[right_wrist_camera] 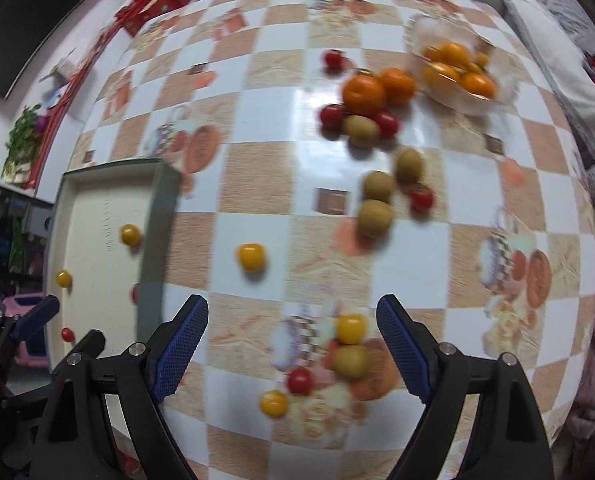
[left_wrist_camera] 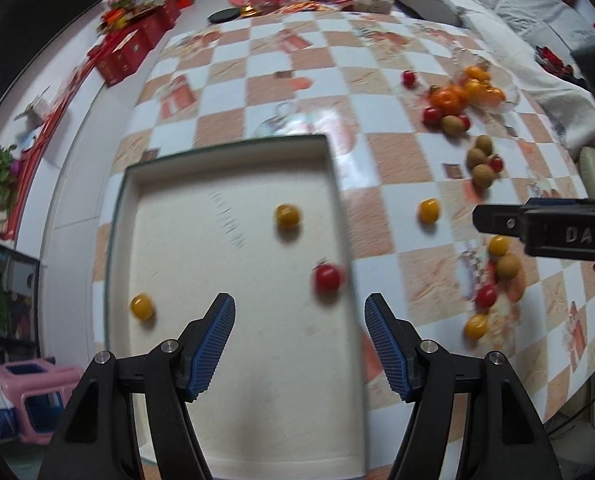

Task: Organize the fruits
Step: 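Grasp a yellow cherry tomato with the left tool while the right grasps a brown fruit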

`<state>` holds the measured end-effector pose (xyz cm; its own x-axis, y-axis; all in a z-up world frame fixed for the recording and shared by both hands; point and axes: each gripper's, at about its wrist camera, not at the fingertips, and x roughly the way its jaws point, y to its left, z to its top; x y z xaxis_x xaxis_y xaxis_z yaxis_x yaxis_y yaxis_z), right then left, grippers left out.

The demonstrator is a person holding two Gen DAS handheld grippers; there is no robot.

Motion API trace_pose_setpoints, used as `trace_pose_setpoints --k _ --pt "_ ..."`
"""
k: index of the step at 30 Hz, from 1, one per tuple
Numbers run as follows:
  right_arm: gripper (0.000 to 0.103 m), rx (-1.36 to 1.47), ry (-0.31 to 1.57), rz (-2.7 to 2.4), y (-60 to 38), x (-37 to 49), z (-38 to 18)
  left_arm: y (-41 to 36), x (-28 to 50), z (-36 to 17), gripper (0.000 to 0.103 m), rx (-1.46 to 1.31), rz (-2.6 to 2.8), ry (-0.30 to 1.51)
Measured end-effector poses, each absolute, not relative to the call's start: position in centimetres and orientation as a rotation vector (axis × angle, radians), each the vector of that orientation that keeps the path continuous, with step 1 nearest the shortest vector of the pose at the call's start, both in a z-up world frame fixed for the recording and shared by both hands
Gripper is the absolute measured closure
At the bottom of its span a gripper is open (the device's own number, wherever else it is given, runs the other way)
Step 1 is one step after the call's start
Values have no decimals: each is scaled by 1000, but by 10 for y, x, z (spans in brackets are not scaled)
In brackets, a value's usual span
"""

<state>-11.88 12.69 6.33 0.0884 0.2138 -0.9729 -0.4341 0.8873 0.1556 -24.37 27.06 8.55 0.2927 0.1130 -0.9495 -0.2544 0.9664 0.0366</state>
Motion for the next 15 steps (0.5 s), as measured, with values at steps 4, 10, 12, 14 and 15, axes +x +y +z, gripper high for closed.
trace_pose_setpoints --k 4,10,12,14,15 --pt "14 -138 1422 423 98 -100 56 244 -218 87 34 -110 186 1239" --pt "14 -63 1445 387 75 -74 45 216 -183 72 34 -89 151 1258" --pt "16 -63 1451 396 75 -68 42 212 -173 64 34 -87 149 1263" --pt "24 -67 1457 413 77 -62 38 209 -165 56 34 -83 152 1272" --pt "26 -68 1462 422 80 -60 35 208 -161 52 34 -81 154 1276"
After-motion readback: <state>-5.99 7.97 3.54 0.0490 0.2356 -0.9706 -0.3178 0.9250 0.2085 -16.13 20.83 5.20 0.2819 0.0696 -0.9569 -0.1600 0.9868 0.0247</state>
